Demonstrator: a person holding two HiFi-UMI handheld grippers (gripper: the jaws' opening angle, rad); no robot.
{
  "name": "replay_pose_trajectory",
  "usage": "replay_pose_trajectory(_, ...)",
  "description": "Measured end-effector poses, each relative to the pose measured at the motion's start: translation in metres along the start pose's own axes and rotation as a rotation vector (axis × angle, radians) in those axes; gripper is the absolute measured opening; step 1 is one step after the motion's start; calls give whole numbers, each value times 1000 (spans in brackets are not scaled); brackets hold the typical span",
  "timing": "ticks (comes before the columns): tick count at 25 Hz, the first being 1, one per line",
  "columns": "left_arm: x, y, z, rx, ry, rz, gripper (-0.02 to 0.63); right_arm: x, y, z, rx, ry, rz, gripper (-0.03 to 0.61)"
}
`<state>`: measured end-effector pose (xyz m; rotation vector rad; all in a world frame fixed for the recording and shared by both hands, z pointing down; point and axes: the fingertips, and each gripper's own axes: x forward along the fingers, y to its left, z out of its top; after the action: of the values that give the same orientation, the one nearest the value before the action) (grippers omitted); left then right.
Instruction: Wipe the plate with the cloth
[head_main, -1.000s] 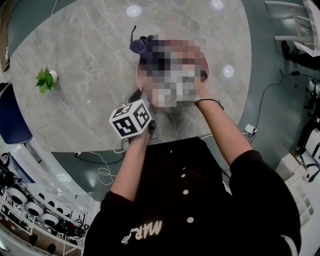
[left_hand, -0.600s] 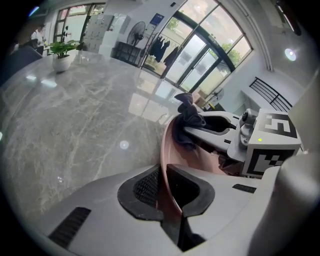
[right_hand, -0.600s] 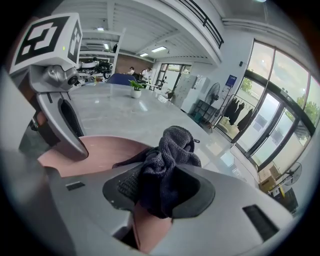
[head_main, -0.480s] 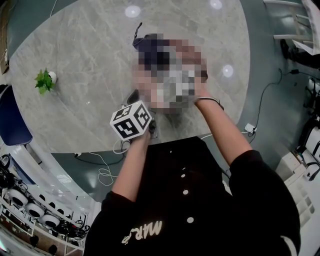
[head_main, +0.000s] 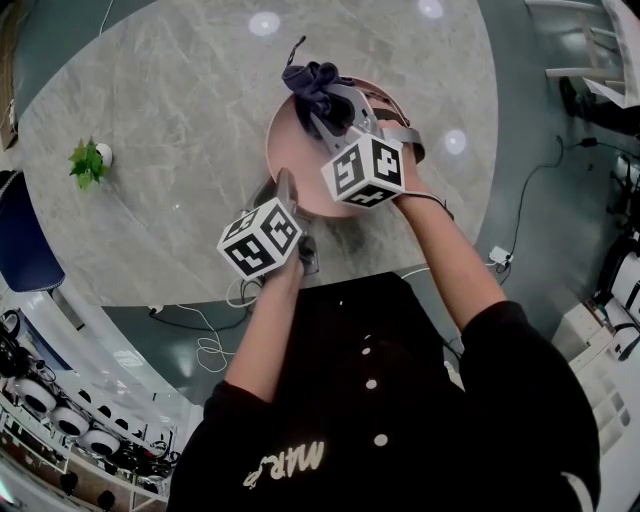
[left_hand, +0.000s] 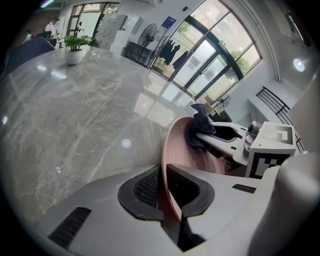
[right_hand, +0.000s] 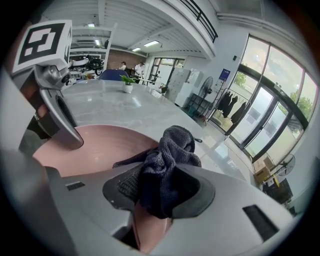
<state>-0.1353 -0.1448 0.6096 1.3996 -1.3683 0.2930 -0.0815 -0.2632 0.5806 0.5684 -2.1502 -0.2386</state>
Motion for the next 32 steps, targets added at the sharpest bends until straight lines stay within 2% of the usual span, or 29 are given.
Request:
replay_pose_trajectory(15,-1,-2,1,-12,-18,42,46,-19,-17,-32,-4,67,-35,140)
replay_pose_trajectory(32,-1,-5,1,-32,-31,50,46,-45,-14,-63,-79,148,-47,140)
